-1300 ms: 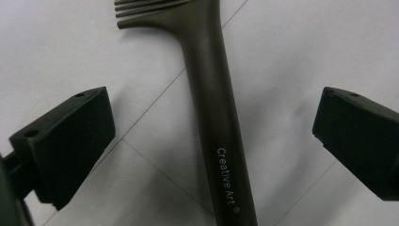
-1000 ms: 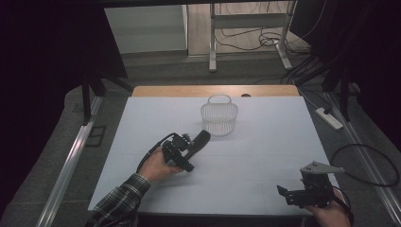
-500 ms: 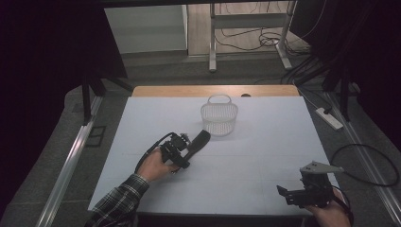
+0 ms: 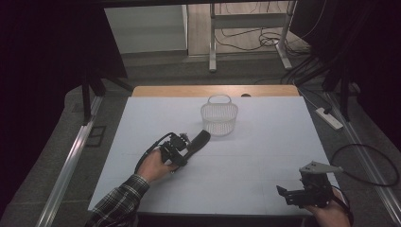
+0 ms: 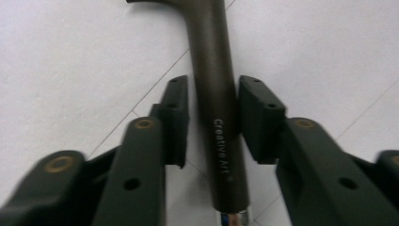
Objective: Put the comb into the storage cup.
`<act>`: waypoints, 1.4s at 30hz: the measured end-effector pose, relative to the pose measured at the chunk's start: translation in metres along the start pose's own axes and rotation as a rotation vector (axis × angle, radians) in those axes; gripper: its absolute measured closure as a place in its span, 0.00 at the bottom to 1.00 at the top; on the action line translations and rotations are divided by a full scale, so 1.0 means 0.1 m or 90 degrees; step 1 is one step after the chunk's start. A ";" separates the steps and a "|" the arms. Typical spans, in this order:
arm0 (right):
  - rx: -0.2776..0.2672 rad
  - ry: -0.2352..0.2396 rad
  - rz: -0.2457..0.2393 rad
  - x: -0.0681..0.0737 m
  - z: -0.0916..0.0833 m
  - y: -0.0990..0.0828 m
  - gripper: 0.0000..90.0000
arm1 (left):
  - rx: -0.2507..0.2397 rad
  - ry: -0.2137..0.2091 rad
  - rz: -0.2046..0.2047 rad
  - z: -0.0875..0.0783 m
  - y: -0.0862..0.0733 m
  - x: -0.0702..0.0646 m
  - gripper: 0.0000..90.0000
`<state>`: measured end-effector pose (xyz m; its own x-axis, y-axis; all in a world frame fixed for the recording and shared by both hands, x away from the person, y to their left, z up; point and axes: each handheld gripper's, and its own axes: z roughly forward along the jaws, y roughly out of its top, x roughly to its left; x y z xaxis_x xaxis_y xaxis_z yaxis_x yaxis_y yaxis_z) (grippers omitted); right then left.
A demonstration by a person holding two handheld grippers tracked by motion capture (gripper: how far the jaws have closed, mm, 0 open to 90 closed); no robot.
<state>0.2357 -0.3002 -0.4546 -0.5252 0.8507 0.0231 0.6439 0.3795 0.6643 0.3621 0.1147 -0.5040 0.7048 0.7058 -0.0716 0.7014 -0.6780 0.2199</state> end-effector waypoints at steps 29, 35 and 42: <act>0.000 -0.001 0.001 0.00 0.00 0.00 0.00 | -0.035 -0.049 -0.004 -0.05 -0.13 0.07 0.80; 0.000 -0.001 0.000 0.00 0.00 0.00 0.00 | -0.059 -0.067 -0.005 -0.09 -0.22 0.07 0.80; 0.000 -0.001 -0.003 0.00 0.00 0.00 0.00 | -0.085 -0.086 0.009 -0.14 -0.31 0.06 0.80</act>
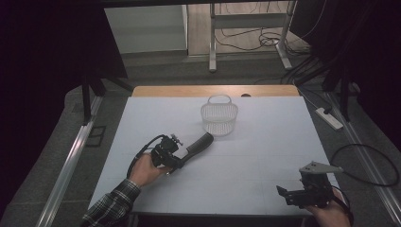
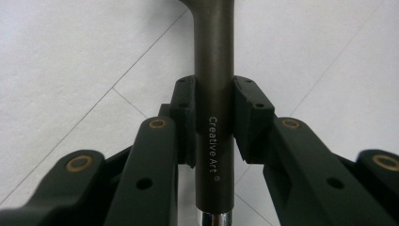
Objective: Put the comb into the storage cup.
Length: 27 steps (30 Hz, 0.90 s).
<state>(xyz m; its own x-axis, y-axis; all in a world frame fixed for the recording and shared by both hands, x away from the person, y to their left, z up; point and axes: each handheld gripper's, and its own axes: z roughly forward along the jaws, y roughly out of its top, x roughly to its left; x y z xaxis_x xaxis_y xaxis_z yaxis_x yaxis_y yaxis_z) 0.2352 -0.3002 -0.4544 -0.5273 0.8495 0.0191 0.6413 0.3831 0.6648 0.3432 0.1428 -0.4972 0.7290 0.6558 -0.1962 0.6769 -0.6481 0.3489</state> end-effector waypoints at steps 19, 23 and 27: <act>-0.008 0.001 -0.013 0.02 -0.01 0.00 0.00 | -0.101 -0.033 0.027 -0.19 -0.17 -0.16 0.80; -0.013 0.004 -0.015 0.02 -0.02 0.00 0.00 | -0.113 -0.042 0.028 -0.22 -0.19 -0.20 0.80; -0.016 0.005 -0.013 0.02 -0.02 0.00 0.00 | -0.129 -0.041 0.032 -0.25 -0.22 -0.24 0.80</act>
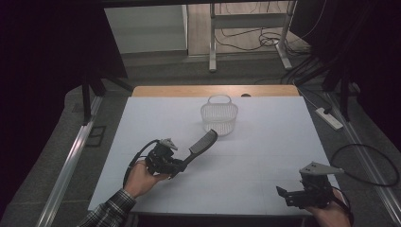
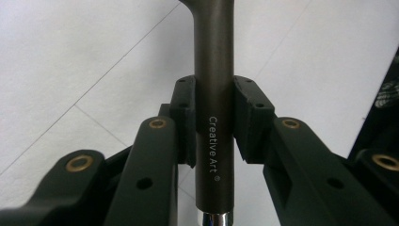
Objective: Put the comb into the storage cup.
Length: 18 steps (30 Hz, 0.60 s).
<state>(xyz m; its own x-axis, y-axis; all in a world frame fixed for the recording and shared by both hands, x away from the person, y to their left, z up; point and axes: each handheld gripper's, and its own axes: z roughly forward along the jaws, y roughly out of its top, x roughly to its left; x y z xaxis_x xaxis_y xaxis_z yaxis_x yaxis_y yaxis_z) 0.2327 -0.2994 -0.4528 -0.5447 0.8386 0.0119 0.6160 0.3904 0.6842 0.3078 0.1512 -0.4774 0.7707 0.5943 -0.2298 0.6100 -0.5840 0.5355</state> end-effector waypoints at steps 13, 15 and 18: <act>-0.022 0.007 -0.007 0.03 -0.03 0.00 0.00 | -0.062 0.010 0.004 -0.14 -0.10 -0.16 0.80; -0.035 0.010 -0.008 0.04 -0.03 0.01 0.00 | -0.072 0.013 0.006 -0.16 -0.12 -0.18 0.80; -0.045 0.014 -0.012 0.05 -0.03 0.02 0.00 | -0.086 0.019 0.007 -0.19 -0.15 -0.22 0.80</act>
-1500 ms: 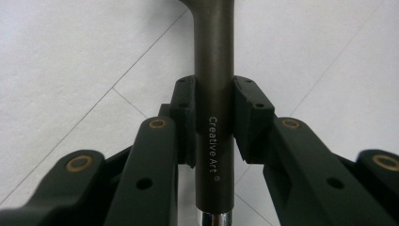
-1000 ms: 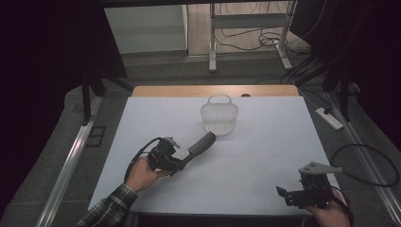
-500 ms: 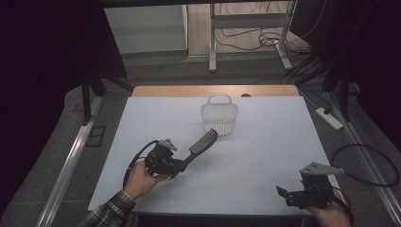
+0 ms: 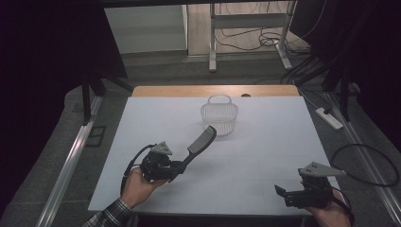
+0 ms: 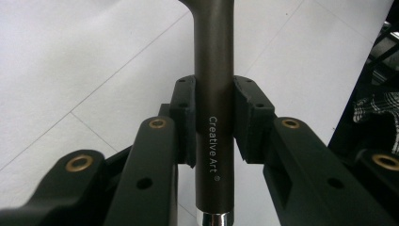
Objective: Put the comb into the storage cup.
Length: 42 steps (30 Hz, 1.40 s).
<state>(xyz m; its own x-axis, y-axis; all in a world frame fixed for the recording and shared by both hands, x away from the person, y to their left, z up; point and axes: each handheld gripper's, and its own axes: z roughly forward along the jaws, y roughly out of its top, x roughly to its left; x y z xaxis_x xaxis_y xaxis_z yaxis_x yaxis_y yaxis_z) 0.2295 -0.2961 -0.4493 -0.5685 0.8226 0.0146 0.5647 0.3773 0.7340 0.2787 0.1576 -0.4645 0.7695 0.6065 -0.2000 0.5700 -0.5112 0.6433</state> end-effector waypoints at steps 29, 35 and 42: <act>-0.099 0.137 -0.001 0.13 0.13 0.46 0.00 | -0.047 -0.006 0.029 -0.03 0.03 -0.10 0.80; -0.099 0.147 -0.007 0.20 0.20 0.59 0.00 | -0.049 -0.016 0.029 -0.02 0.04 -0.10 0.80; -0.097 0.170 0.013 0.25 0.29 0.70 0.00 | -0.052 -0.017 0.039 0.00 0.05 -0.13 0.80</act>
<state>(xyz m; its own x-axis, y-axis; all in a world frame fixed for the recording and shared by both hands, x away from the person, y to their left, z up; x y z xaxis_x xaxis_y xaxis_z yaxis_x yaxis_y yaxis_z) 0.2718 -0.2365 -0.4174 -0.7067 0.6807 0.1928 0.4924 0.2775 0.8249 0.2711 0.1469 -0.4592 0.8101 0.5587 -0.1776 0.4972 -0.4943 0.7131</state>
